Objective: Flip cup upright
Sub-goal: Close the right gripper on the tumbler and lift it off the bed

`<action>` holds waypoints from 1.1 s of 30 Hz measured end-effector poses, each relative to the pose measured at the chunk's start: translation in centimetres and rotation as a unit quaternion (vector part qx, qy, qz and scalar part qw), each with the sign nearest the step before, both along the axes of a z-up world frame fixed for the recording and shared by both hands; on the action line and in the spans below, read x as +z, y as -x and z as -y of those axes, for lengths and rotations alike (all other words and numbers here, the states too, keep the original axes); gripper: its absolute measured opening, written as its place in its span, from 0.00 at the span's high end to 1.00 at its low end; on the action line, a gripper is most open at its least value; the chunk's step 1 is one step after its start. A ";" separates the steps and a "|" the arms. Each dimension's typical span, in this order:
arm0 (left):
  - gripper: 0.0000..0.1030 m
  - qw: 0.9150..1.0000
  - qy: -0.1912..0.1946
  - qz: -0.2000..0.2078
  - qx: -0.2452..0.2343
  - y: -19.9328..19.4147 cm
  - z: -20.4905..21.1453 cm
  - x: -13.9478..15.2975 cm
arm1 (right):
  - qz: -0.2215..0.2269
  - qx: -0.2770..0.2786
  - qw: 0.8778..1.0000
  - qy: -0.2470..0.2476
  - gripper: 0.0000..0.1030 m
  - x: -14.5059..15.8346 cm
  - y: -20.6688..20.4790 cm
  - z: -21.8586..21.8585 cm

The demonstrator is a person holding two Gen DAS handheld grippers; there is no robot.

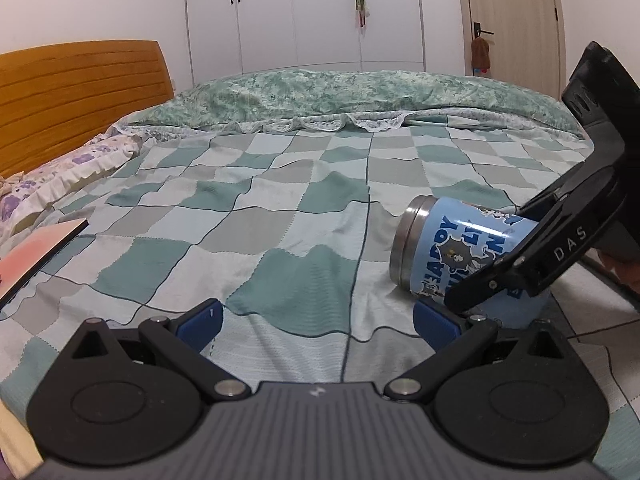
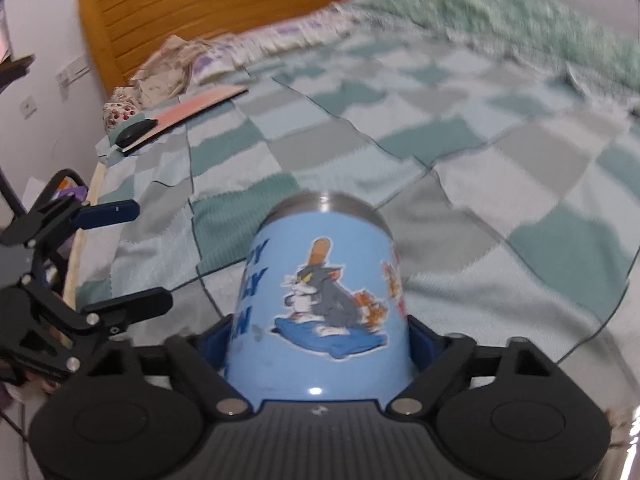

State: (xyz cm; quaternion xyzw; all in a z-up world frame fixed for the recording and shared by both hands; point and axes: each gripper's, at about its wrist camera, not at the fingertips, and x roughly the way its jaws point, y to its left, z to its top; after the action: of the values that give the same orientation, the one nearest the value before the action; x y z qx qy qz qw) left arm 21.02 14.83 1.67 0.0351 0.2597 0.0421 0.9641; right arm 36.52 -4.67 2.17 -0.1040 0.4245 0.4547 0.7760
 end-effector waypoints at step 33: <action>0.00 0.994 0.066 0.033 -0.077 14.8 3.0 3.5 | -0.076 -0.391 0.915 -0.064 0.19 -0.2 19.5 9.5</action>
State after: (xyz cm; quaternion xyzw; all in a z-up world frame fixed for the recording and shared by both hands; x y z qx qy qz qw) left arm 6.24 11.79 5.14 -0.0101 0.2261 -0.0480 0.9729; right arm 17.00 -14.12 1.99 0.1551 0.4593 0.1478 0.8621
